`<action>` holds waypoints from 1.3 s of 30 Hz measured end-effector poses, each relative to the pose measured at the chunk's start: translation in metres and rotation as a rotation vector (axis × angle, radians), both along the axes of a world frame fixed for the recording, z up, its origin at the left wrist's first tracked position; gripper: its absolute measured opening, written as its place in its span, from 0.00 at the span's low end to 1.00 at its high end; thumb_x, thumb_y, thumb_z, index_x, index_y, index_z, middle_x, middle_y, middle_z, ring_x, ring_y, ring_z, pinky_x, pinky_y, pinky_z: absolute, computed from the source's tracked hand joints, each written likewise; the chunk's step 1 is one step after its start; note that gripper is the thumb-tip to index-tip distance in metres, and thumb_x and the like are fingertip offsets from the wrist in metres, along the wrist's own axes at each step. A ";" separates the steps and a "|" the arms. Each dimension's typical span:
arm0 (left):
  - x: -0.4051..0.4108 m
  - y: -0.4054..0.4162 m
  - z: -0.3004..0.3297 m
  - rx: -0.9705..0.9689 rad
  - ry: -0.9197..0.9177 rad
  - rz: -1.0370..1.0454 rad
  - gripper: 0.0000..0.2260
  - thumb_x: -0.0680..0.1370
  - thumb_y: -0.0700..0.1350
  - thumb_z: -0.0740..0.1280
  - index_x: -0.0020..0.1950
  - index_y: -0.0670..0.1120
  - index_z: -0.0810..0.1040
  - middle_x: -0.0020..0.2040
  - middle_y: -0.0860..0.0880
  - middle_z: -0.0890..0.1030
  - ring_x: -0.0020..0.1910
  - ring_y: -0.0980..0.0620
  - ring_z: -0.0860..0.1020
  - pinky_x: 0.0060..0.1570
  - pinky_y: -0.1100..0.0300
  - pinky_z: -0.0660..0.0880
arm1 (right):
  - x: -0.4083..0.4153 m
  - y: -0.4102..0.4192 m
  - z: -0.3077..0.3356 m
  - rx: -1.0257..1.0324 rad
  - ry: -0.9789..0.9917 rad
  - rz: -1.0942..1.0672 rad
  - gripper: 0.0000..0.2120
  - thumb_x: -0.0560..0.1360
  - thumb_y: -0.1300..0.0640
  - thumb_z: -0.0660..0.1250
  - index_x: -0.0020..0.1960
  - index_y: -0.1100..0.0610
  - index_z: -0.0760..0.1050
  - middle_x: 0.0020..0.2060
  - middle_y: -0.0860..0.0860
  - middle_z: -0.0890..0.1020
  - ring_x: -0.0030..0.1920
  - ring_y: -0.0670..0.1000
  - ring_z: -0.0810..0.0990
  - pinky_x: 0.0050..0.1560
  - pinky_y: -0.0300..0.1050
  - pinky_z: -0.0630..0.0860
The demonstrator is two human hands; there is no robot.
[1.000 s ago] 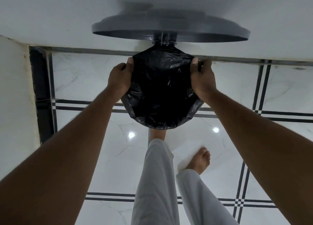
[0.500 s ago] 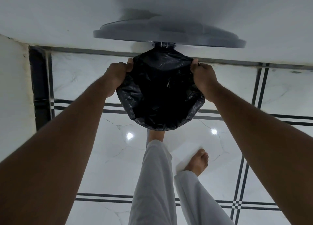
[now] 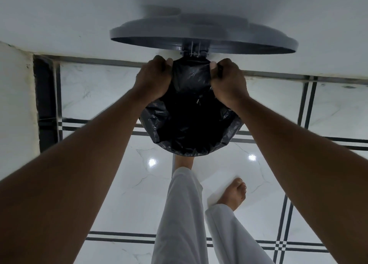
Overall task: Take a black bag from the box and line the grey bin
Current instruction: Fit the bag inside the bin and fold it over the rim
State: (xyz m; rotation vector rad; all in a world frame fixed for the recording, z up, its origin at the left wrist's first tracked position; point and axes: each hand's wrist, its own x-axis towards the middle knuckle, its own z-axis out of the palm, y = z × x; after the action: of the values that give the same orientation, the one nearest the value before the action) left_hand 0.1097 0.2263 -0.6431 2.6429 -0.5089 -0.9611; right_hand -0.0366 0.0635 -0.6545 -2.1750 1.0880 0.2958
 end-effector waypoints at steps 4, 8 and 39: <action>0.015 -0.005 0.000 0.035 0.132 -0.066 0.24 0.90 0.55 0.51 0.59 0.39 0.79 0.59 0.34 0.81 0.64 0.34 0.79 0.58 0.49 0.71 | 0.006 -0.013 -0.004 0.052 0.097 0.077 0.21 0.90 0.40 0.54 0.58 0.57 0.72 0.51 0.58 0.80 0.60 0.65 0.81 0.51 0.50 0.66; 0.018 0.005 0.008 0.000 0.091 0.007 0.22 0.87 0.61 0.58 0.55 0.44 0.81 0.54 0.43 0.82 0.60 0.38 0.82 0.56 0.52 0.73 | 0.006 -0.013 0.013 -0.006 0.080 0.011 0.23 0.86 0.33 0.58 0.58 0.52 0.77 0.61 0.56 0.84 0.67 0.63 0.80 0.60 0.54 0.73; -0.164 0.135 -0.001 -0.605 0.884 1.383 0.17 0.90 0.47 0.60 0.75 0.41 0.78 0.68 0.45 0.86 0.67 0.49 0.85 0.68 0.52 0.81 | -0.125 0.115 0.027 0.891 -0.172 -1.393 0.16 0.88 0.44 0.65 0.70 0.51 0.80 0.65 0.50 0.87 0.65 0.54 0.84 0.61 0.48 0.82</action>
State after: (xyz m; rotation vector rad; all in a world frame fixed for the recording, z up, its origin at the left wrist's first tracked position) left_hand -0.0539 0.3616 -0.6438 1.2205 0.9468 -1.0090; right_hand -0.1618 0.1784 -0.6271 -0.4043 1.6454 -0.0715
